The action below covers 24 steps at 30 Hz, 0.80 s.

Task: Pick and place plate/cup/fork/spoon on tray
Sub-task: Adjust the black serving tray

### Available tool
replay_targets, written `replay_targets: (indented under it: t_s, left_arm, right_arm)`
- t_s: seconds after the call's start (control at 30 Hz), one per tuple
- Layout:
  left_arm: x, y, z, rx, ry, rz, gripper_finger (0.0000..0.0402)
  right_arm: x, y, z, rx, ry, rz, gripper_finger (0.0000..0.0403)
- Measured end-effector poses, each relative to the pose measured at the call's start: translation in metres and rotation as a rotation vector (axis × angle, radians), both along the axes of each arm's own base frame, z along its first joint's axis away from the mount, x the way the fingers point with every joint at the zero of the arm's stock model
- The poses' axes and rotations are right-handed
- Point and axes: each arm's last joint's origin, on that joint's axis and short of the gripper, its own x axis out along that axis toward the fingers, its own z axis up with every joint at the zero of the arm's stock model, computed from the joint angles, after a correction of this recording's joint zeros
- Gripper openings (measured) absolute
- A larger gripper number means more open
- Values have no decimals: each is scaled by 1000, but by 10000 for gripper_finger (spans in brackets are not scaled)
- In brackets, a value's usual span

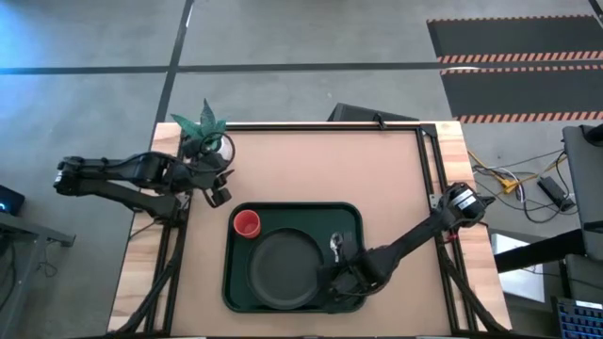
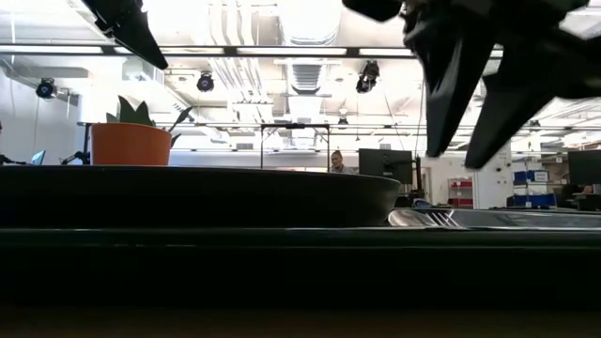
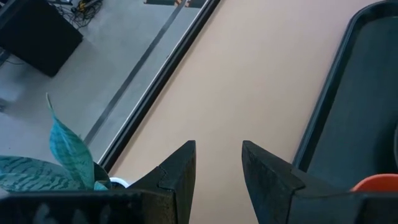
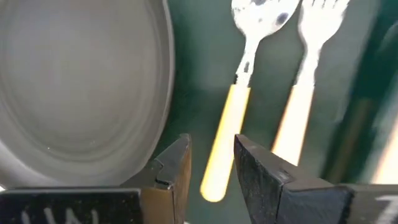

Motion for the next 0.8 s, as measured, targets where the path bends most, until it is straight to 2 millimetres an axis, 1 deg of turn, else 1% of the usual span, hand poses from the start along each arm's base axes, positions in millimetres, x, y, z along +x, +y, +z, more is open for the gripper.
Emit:
replay_targets:
  t_s: [0.1,0.17,0.33,0.47,0.57,0.67,0.8]
  left_arm:
    - [1,0,0,-2,4,-3,112]
    - [1,0,-1,1,7,-6,112]
    - [1,0,0,1,7,-8,112]
    - [-1,0,1,14,19,-23,112]
    - [-2,0,2,28,26,-40,112]
    - [-4,0,3,27,17,-42,112]
    - [-10,0,5,16,7,-52,112]
  right_arm:
    - [0,-4,13,-71,35,15,112]
    - [1,-11,22,-131,58,25,112]
    - [11,-39,40,-223,127,93,108]
    - [28,-74,47,-265,156,199,92]
    - [38,-105,47,-290,187,265,76]
    - [45,-138,42,-259,223,338,55]
    - [55,-176,31,-180,183,424,16]
